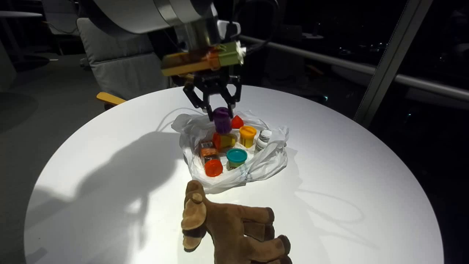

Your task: Remove all the contents from the white plastic bag one at a time and put them on the table

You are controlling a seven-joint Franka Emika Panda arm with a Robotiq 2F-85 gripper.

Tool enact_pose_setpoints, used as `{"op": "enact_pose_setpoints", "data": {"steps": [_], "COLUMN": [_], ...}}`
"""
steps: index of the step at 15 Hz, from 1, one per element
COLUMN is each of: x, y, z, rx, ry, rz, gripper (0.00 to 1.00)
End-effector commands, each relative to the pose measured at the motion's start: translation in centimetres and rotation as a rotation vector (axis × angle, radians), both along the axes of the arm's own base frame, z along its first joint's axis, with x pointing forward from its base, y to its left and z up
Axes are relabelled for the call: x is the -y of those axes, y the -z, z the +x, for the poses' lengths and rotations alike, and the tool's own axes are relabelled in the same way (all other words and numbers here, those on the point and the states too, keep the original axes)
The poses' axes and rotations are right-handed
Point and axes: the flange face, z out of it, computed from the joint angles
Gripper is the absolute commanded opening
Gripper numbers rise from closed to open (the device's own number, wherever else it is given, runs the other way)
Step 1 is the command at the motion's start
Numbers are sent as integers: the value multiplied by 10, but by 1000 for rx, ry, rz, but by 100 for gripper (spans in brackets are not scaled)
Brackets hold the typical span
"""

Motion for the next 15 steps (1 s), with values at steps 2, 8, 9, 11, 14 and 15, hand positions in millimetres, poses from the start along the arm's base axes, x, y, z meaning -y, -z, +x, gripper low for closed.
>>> {"op": "enact_pose_setpoints", "data": {"steps": [2, 8, 9, 11, 14, 15], "x": [-55, -93, -91, -87, -88, -88], "y": [-52, 5, 18, 43, 63, 66], "z": [-53, -98, -102, -109, -117, -119], "rx": [-109, -273, -276, -258, -223, -210], "ry": [-69, -182, -188, -210, -257, -269], "rz": [-34, -58, -61, -47, 11, 25], "gripper": [26, 26, 26, 26, 26, 26]}}
